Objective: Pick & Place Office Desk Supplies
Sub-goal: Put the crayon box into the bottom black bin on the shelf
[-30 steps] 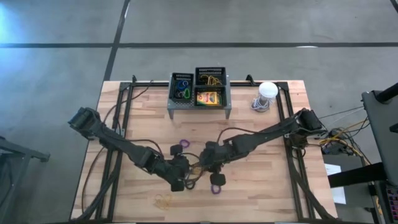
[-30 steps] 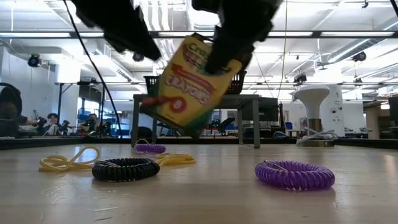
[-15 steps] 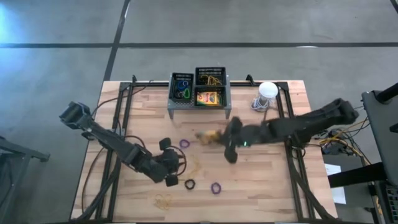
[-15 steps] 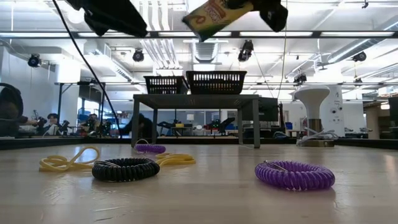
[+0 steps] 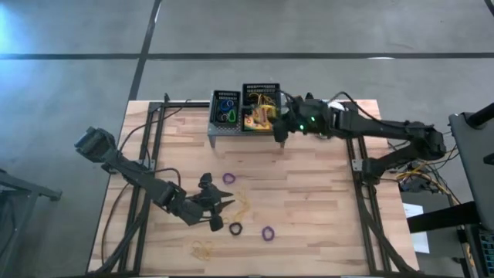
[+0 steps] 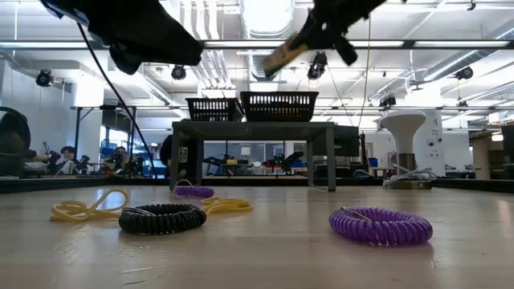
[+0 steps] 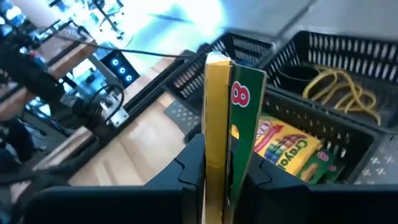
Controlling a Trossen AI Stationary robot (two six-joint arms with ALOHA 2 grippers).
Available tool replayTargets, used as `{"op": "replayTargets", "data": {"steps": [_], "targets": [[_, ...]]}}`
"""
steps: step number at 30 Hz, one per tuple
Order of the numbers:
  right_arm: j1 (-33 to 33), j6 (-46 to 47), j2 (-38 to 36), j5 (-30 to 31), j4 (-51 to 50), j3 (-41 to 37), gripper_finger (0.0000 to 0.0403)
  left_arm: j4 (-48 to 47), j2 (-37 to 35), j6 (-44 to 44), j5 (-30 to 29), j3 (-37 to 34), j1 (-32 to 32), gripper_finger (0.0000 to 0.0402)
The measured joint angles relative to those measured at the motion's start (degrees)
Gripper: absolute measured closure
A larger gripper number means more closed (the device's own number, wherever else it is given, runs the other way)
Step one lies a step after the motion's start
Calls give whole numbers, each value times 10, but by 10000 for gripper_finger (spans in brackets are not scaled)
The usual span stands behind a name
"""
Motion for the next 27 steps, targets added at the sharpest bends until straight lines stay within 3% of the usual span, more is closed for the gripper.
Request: {"op": "replayTargets", "data": {"steps": [7, 27], "targets": [[-77, 48, 54, -119, -18, 30, 365, 1, 0, 3, -14, -4, 0, 299], [-99, 81, 195, -172, -152, 177, 364, 2, 0, 11, -17, -4, 0, 299]]}}
